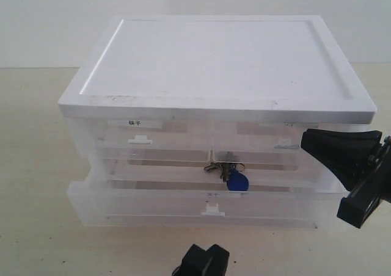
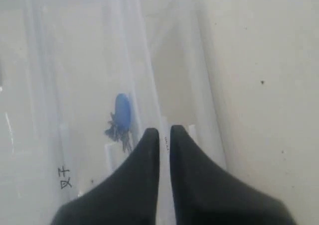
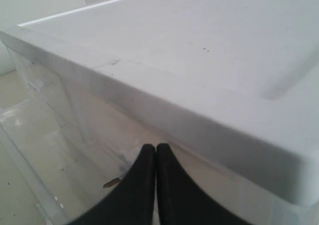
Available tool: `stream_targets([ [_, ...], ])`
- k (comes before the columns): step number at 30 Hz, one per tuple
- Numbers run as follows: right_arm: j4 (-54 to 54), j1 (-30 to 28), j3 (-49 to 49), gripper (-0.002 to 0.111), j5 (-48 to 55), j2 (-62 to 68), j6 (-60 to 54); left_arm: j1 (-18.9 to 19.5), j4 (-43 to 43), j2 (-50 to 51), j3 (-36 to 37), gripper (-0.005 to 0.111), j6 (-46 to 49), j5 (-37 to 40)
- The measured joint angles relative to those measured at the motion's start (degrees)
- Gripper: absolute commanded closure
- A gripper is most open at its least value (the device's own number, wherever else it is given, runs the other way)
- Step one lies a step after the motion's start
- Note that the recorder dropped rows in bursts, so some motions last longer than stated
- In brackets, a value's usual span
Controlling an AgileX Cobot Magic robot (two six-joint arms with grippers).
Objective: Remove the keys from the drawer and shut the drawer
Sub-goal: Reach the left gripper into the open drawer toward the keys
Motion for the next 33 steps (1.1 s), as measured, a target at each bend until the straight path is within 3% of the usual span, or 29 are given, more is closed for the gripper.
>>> stream_targets([
  [8,0.0,0.0,0.0,0.108,0.0,0.0,0.0,-4.6,-3.9,-0.3,0.0,0.102,0.1,0.2],
  [10,0.0,0.0,0.0,0.108,0.0,0.0,0.0,-4.9,-4.5,-1.4,0.0,0.095,-0.3,0.3],
  [16,0.0,0.0,0.0,0.108,0.0,0.0,0.0,-5.2,-6.5,-11.8,0.1,0.061,-5.5,0.6],
  [19,0.0,0.0,0.0,0.108,0.0,0.0,0.0,-4.5,-6.9,-18.6,-0.2,0.059,-7.6,0.8],
  [21,0.0,0.0,0.0,0.108,0.0,0.0,0.0,-2.4,-9.0,-23.3,-1.2,0.066,-7.6,3.9],
  [24,0.0,0.0,0.0,0.108,0.0,0.0,0.0,3.4,-13.8,-30.4,-3.1,0.072,-2.7,17.4],
  [28,0.0,0.0,-0.1,0.108,0.0,0.0,0.2,13.1,-25.2,-36.1,-6.1,0.059,11.4,34.9],
  [30,0.0,0.0,-0.1,0.108,0.0,0.0,0.3,16.6,-29.5,-36.8,-7.7,0.052,16.9,39.2],
  [33,0.0,0.0,-0.1,0.108,0.0,0.0,0.4,21.0,-31.6,-37.1,-8.4,0.051,20.2,42.9],
])
